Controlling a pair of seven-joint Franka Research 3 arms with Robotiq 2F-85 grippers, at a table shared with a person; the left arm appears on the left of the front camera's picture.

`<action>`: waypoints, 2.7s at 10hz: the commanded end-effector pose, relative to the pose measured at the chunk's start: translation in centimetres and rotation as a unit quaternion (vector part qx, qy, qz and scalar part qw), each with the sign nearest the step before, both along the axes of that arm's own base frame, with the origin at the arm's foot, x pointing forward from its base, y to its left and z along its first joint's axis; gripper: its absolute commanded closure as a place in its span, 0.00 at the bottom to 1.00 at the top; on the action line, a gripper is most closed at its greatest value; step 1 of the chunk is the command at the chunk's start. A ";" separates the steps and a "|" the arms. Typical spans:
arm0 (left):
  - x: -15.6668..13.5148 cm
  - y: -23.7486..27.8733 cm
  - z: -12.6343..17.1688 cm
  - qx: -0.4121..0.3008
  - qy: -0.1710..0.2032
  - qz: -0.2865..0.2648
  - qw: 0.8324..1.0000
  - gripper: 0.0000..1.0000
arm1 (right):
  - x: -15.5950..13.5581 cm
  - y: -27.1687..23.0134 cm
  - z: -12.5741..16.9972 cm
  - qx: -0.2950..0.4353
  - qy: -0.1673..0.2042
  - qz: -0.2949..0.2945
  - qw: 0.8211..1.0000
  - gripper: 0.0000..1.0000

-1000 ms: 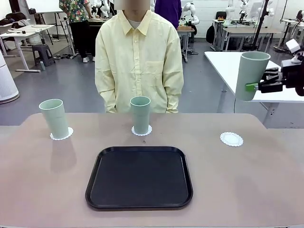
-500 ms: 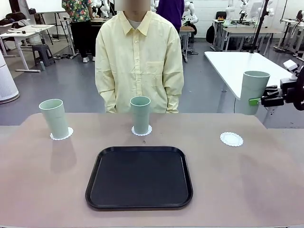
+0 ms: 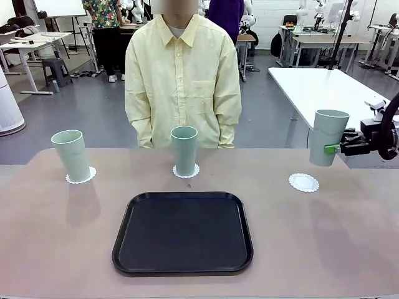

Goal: Place coasters on the table and set cups on them.
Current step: Take one Reusable plastic cup from the Flat Tray and place it on a coaster set by the human.

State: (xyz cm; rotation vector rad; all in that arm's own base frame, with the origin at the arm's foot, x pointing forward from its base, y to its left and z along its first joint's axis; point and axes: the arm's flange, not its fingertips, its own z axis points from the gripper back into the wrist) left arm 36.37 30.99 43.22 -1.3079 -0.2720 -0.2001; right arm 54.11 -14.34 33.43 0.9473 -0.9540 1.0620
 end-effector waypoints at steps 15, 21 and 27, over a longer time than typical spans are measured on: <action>-0.1 0.1 0.2 0.001 0.000 0.001 1.000 0.00 | 0.5 2.2 -5.0 -0.004 -0.072 0.098 0.993 0.18; -0.1 0.1 0.2 0.001 0.000 0.001 1.000 0.00 | 1.1 3.3 -7.3 -0.002 -0.062 0.129 0.990 0.18; -0.1 0.1 0.2 0.001 0.000 0.001 1.000 0.00 | 2.2 2.8 -8.2 -0.009 -0.070 0.119 0.990 0.18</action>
